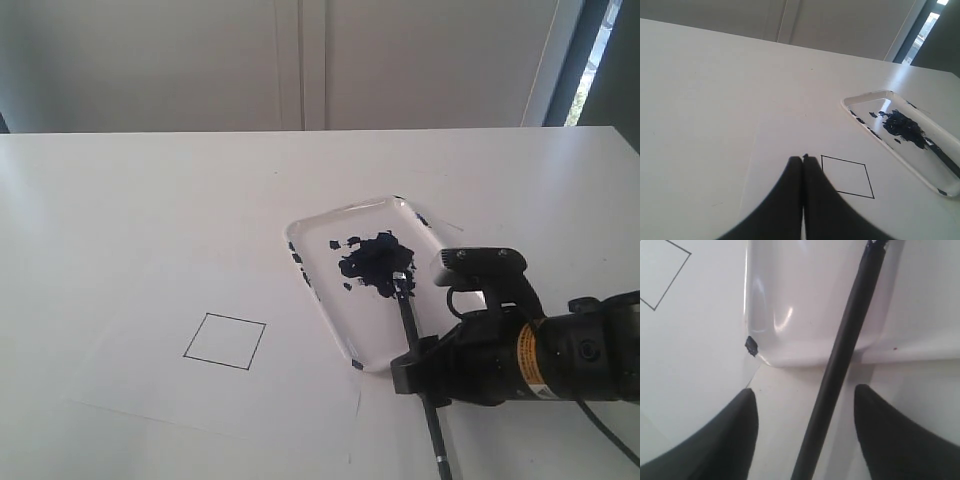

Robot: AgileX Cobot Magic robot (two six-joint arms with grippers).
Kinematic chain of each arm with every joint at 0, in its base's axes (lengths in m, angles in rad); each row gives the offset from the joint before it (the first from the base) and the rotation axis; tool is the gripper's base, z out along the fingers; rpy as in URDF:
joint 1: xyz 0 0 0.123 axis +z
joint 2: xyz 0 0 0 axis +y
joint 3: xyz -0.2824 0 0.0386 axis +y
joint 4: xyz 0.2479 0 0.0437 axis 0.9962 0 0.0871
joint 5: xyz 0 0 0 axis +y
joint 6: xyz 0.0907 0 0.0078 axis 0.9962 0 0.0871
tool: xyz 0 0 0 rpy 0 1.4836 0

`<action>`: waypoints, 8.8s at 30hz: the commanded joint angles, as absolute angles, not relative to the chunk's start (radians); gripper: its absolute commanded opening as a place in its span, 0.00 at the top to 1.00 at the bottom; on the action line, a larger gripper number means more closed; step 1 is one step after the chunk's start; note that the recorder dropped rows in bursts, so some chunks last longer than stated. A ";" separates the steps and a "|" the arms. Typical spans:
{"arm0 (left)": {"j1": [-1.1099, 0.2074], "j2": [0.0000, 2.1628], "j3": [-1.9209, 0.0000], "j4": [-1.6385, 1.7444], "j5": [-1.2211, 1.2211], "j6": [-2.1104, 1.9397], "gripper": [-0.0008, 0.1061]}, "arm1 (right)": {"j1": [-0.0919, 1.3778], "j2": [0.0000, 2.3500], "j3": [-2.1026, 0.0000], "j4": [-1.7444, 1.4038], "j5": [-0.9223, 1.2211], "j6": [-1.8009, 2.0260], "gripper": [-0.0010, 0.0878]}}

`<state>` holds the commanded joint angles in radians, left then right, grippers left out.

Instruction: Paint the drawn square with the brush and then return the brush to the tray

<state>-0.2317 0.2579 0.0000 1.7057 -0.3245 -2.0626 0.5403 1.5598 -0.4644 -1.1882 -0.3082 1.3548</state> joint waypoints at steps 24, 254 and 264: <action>-0.232 0.258 0.000 1.706 -0.324 -2.063 0.99 | 0.540 1.654 -0.490 -1.247 -0.329 1.410 0.78; -0.232 1.755 -0.472 1.041 -0.641 -1.529 0.99 | 0.807 1.804 -0.709 -1.654 -0.655 2.093 0.99; -0.232 1.755 -0.472 1.036 -0.641 -1.532 0.99 | 0.846 1.804 -0.674 -1.661 -0.636 2.093 0.99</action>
<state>-0.2317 1.7546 -0.4722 1.0361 -0.6408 -1.5324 0.8464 1.8036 -0.6739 -1.6610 -0.6360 2.0930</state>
